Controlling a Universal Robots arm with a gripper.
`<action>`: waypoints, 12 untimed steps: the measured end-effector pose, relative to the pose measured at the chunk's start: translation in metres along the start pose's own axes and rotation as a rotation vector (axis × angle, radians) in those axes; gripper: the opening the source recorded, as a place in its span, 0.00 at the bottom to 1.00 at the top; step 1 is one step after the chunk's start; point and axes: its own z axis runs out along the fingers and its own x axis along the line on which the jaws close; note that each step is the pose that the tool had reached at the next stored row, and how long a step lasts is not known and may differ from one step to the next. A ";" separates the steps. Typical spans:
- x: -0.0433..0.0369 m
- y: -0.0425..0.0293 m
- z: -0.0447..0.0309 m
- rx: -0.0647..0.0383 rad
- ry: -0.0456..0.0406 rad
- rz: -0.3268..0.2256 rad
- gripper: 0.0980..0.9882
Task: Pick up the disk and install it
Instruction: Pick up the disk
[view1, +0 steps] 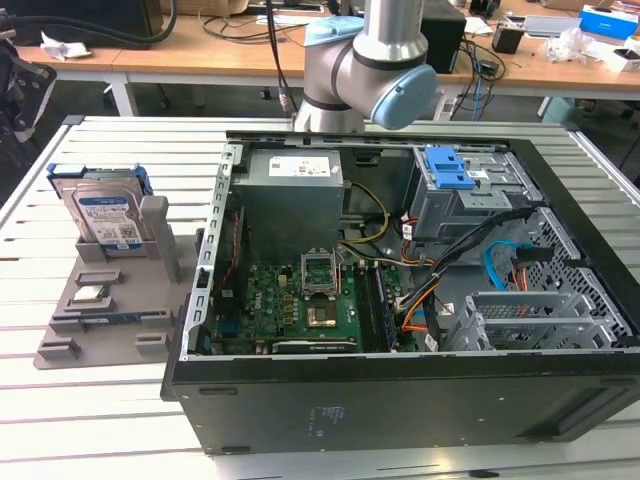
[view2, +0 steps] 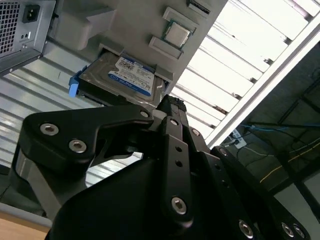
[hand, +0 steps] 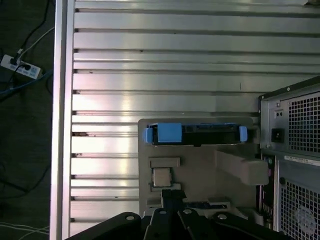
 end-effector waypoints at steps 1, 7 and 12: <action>0.0000 0.0000 0.0000 0.000 0.0006 -0.013 0.01; 0.0000 0.0000 0.0000 -0.003 0.0055 -0.123 0.01; 0.0000 0.0000 0.0001 -0.004 0.0081 -0.182 0.01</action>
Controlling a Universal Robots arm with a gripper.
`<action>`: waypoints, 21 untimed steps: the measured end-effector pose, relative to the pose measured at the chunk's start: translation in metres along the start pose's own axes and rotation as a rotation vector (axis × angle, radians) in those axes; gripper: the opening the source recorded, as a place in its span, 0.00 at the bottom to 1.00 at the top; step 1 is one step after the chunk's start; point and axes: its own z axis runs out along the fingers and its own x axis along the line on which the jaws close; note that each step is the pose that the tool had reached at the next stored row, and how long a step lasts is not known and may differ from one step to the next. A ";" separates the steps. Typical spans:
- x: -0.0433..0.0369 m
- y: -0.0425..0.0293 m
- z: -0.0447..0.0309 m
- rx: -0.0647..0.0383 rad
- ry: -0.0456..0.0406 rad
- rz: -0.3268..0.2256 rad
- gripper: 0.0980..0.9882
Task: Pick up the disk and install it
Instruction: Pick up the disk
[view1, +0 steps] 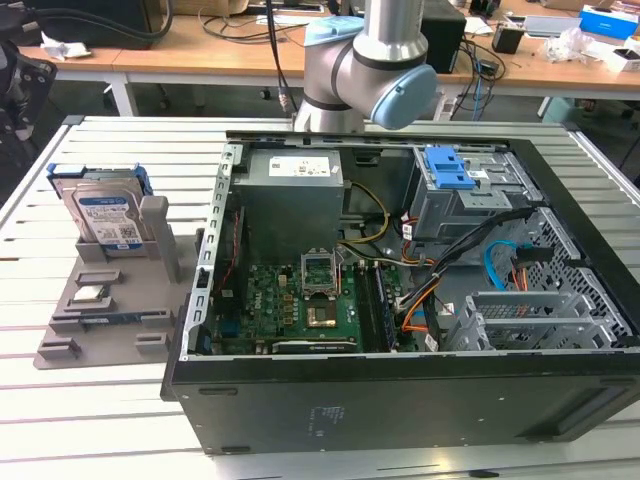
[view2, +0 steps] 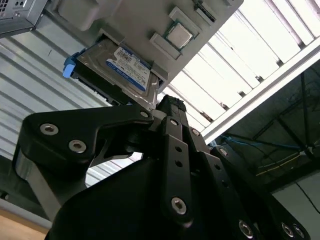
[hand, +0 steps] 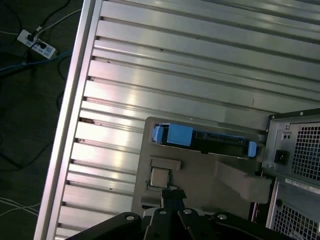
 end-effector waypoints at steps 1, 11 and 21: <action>0.0000 0.0000 0.0000 -0.001 0.0011 -0.025 0.01; 0.0000 0.0000 0.0000 -0.004 0.0078 -0.175 0.01; 0.0000 0.0000 0.0000 -0.008 0.0147 -0.326 0.01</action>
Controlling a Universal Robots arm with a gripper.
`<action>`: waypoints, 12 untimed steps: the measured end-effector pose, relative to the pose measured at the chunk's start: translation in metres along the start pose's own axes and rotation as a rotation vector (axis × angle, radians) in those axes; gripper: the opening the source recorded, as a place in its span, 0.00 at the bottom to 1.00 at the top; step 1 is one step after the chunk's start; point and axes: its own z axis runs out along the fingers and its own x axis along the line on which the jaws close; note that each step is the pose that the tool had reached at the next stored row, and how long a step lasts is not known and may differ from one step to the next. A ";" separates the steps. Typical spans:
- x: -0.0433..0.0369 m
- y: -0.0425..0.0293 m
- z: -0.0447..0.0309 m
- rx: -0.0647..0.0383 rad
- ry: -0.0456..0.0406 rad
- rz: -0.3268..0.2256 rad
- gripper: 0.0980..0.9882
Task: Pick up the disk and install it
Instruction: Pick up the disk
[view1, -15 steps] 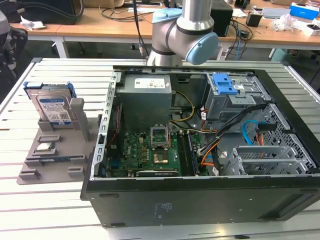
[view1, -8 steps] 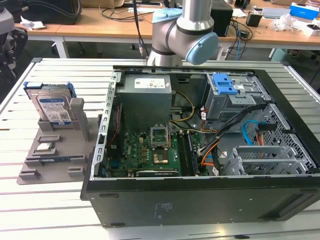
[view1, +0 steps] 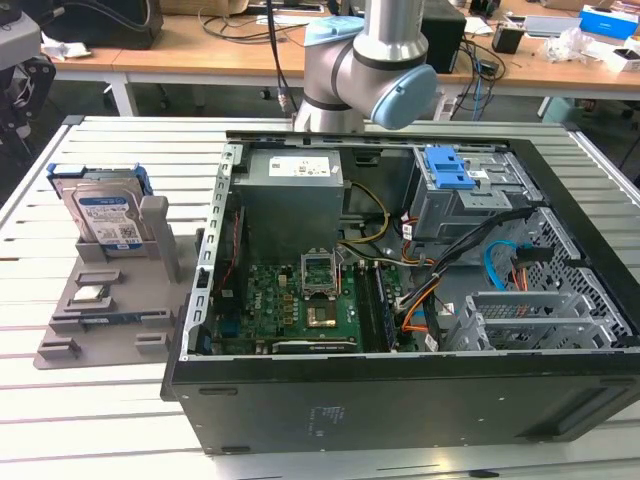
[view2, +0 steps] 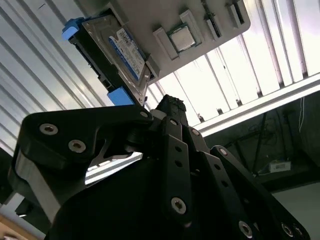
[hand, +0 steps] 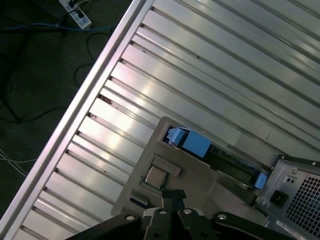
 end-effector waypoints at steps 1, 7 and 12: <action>0.0000 0.0000 0.0000 0.000 0.0003 -0.008 0.01; 0.0000 0.0000 0.0000 -0.002 0.0032 -0.074 0.01; 0.0000 0.0000 0.0000 -0.003 0.0057 -0.128 0.01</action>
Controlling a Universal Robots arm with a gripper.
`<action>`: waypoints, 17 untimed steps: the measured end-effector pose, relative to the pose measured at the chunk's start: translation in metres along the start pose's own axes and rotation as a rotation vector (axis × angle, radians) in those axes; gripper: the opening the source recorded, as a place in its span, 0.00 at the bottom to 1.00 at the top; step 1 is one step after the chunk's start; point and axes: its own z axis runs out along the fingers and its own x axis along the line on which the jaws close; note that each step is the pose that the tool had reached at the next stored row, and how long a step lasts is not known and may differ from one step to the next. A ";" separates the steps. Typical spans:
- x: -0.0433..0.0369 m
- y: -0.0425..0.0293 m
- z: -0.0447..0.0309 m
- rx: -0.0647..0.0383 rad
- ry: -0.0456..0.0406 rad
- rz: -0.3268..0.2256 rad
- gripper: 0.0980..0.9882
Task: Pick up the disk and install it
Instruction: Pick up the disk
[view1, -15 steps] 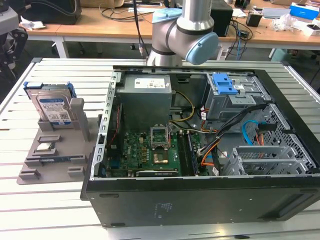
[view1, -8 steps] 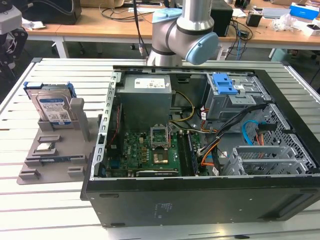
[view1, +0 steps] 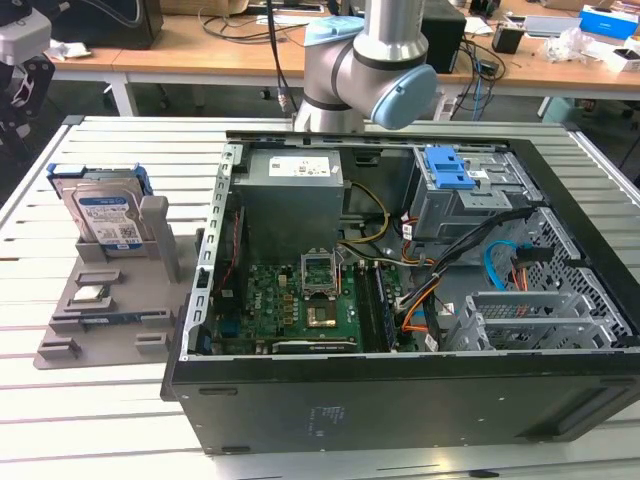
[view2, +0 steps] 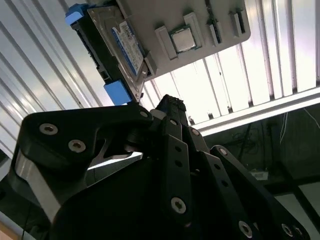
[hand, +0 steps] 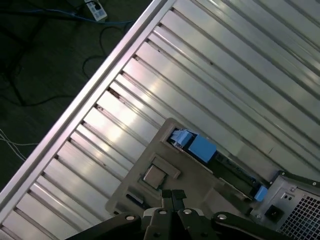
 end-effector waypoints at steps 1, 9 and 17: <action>0.0000 0.0000 0.0000 0.000 0.0005 -0.012 0.01; 0.0000 0.0000 0.0000 -0.002 0.0037 -0.084 0.01; 0.0000 0.0000 0.0000 -0.004 0.0086 -0.191 0.01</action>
